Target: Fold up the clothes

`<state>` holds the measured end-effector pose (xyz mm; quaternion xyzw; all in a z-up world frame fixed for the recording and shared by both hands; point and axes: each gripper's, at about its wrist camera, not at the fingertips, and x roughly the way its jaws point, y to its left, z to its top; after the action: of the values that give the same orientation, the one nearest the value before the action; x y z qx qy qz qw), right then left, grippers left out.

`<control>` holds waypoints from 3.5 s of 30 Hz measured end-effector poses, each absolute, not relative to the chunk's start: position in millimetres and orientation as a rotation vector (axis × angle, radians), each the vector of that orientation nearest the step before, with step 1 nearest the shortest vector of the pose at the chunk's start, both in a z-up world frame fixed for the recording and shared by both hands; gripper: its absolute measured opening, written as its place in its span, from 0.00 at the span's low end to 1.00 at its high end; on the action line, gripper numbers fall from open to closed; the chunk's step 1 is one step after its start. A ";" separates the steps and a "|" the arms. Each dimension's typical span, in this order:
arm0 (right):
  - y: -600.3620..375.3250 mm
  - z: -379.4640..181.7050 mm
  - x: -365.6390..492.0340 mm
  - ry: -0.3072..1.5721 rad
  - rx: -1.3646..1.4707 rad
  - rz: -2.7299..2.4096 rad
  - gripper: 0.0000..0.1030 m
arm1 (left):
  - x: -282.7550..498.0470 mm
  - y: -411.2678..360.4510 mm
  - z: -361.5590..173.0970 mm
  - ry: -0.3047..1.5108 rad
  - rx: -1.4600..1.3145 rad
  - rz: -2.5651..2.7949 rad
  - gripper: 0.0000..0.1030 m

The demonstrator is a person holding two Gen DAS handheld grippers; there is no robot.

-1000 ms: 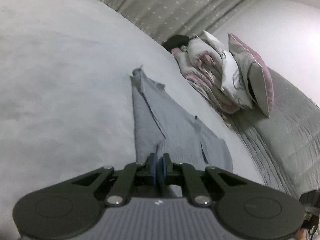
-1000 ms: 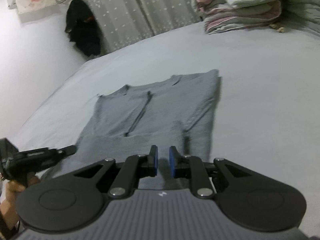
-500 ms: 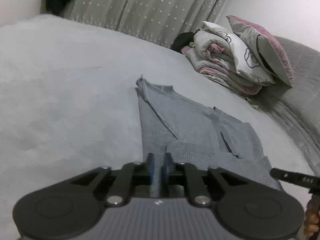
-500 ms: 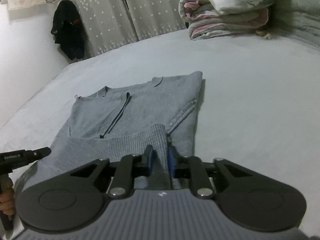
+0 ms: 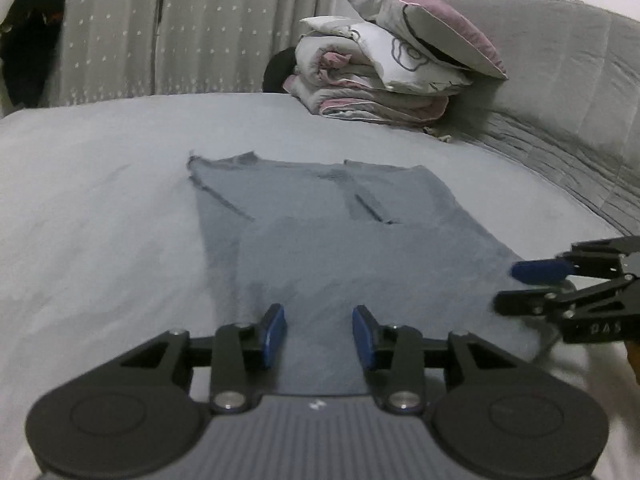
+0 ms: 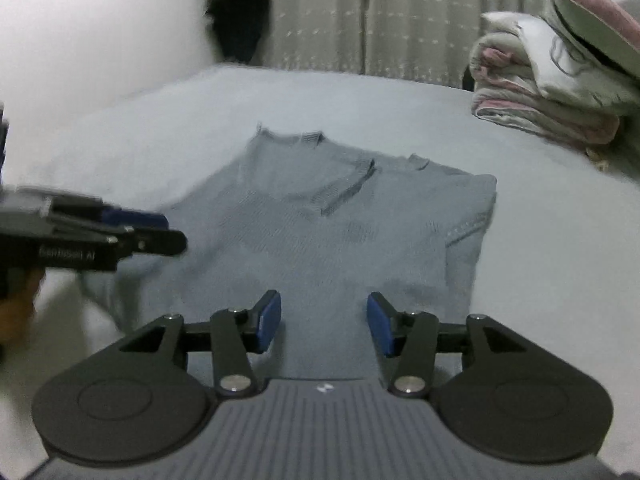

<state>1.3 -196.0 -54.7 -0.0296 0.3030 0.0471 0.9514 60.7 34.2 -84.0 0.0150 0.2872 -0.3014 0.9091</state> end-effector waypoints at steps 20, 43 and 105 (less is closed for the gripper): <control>-319.3 -58.2 -43.5 0.857 0.742 0.095 0.57 | 94.2 118.7 -98.5 1.115 -0.523 -0.757 0.54; -321.1 -76.6 -31.1 0.758 0.954 0.202 0.55 | 120.6 92.6 -133.5 1.069 -0.671 -0.870 0.38; -283.5 -74.8 -163.7 0.855 1.035 0.184 0.18 | -76.4 175.6 -109.0 1.196 -0.731 -0.670 0.11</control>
<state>-163.7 -283.5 -74.8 0.4788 0.3956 0.0849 0.7791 -76.4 175.6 -109.0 -0.3297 0.5396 -0.3025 0.7132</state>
